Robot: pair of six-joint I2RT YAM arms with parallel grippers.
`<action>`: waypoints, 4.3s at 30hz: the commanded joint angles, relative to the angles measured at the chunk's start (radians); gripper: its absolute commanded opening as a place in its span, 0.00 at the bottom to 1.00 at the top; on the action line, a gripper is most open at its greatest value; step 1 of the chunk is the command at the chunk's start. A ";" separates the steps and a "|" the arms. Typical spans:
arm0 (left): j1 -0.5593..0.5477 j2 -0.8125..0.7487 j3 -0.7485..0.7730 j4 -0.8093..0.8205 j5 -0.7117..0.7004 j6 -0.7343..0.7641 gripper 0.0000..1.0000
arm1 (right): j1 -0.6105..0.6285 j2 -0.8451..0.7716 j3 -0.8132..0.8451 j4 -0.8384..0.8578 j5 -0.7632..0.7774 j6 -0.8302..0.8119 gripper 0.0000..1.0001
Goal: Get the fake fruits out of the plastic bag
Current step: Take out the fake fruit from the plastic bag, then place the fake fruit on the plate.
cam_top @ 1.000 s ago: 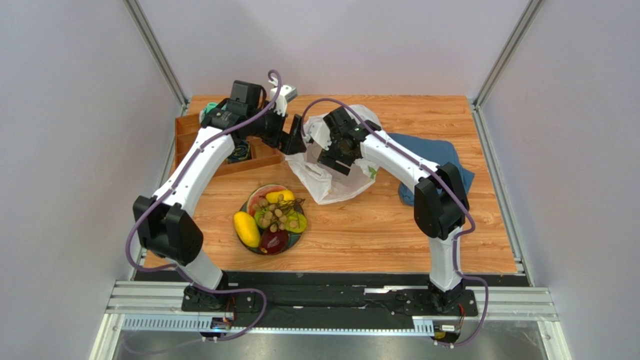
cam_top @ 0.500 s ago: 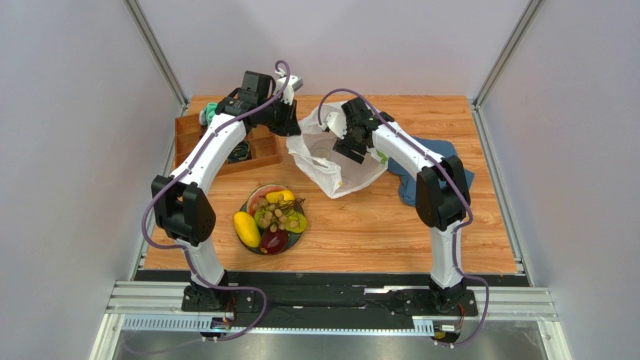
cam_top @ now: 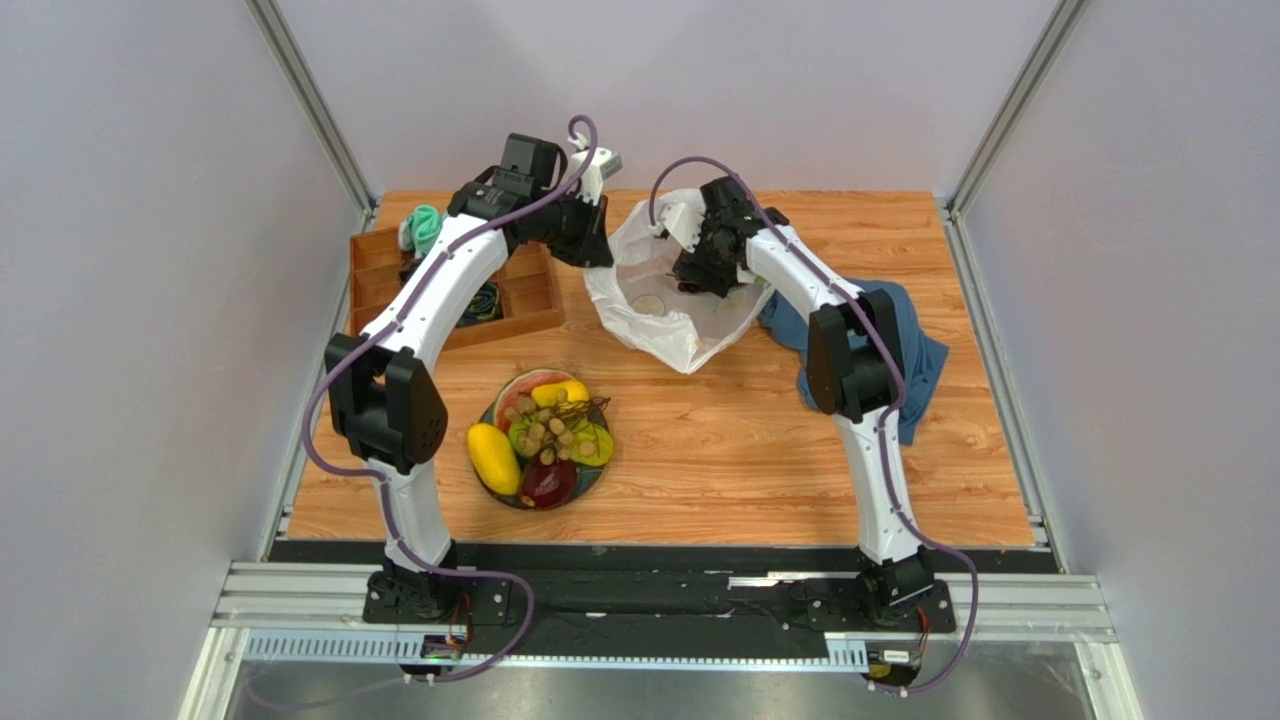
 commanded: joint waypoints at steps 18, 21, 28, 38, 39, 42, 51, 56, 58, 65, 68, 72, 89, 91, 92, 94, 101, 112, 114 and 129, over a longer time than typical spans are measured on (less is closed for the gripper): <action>-0.001 -0.019 0.033 -0.030 -0.047 0.041 0.00 | -0.042 -0.042 0.069 0.173 -0.419 0.077 0.09; -0.002 0.004 0.059 -0.020 -0.050 0.018 0.00 | -0.027 -0.241 -0.104 0.190 -0.499 0.136 0.08; -0.015 0.053 0.132 -0.002 -0.073 0.011 0.00 | -0.023 -0.502 -0.295 0.171 -0.575 0.345 0.04; -0.035 0.090 0.278 -0.052 -0.177 0.030 0.61 | 0.003 -0.673 -0.250 0.010 -0.697 0.470 0.04; -0.032 0.075 0.283 -0.060 -0.202 0.045 0.99 | 0.018 -0.687 -0.249 -0.001 -0.700 0.468 0.04; -0.006 -0.038 0.246 -0.050 -0.214 0.039 0.99 | 0.074 -0.733 -0.230 -0.059 -0.714 0.440 0.05; 0.103 -0.357 0.004 -0.019 -0.291 0.047 0.99 | 0.363 -0.709 -0.235 -0.096 -0.656 0.261 0.05; 0.157 -0.485 -0.122 -0.020 -0.286 0.038 0.99 | 0.475 -0.584 -0.163 -0.081 -0.638 0.212 0.05; 0.186 -0.538 -0.173 -0.020 -0.274 0.031 0.99 | 0.510 -0.520 -0.119 -0.063 -0.627 0.210 0.05; 0.257 -0.664 -0.265 -0.036 -0.244 0.027 0.99 | 0.553 -0.322 0.067 -0.073 -0.565 0.203 0.04; 0.278 -0.693 -0.285 -0.042 -0.231 0.022 0.99 | 0.573 -0.299 0.057 -0.044 -0.533 0.163 0.04; 0.297 -0.720 -0.315 -0.042 -0.219 0.010 0.99 | 0.605 -0.276 0.015 -0.023 -0.492 0.106 0.04; 0.347 -0.695 -0.292 -0.017 -0.194 -0.096 0.99 | 0.621 -0.222 -0.120 0.143 -0.404 0.157 0.12; 0.347 -0.690 -0.294 -0.013 -0.191 -0.097 0.99 | 0.621 -0.224 -0.137 0.144 -0.394 0.144 0.14; 0.347 -0.687 -0.296 -0.013 -0.188 -0.097 0.99 | 0.621 -0.228 -0.141 0.143 -0.391 0.140 0.15; 0.349 -0.684 -0.297 -0.010 -0.188 -0.094 0.99 | 0.621 -0.231 -0.151 0.138 -0.386 0.129 0.17; 0.347 -0.669 -0.299 -0.002 -0.187 -0.081 0.99 | 0.609 -0.256 -0.172 0.154 -0.368 0.170 0.50; 0.347 -0.617 -0.266 0.012 -0.161 -0.091 0.99 | 0.578 -0.296 -0.152 0.169 -0.329 0.239 0.58; 0.347 -0.612 -0.263 0.013 -0.162 -0.088 0.99 | 0.576 -0.305 -0.151 0.155 -0.317 0.241 0.58; 0.347 -0.598 -0.341 0.033 -0.191 -0.058 0.99 | 0.504 -0.510 -0.194 0.053 -0.103 0.459 0.92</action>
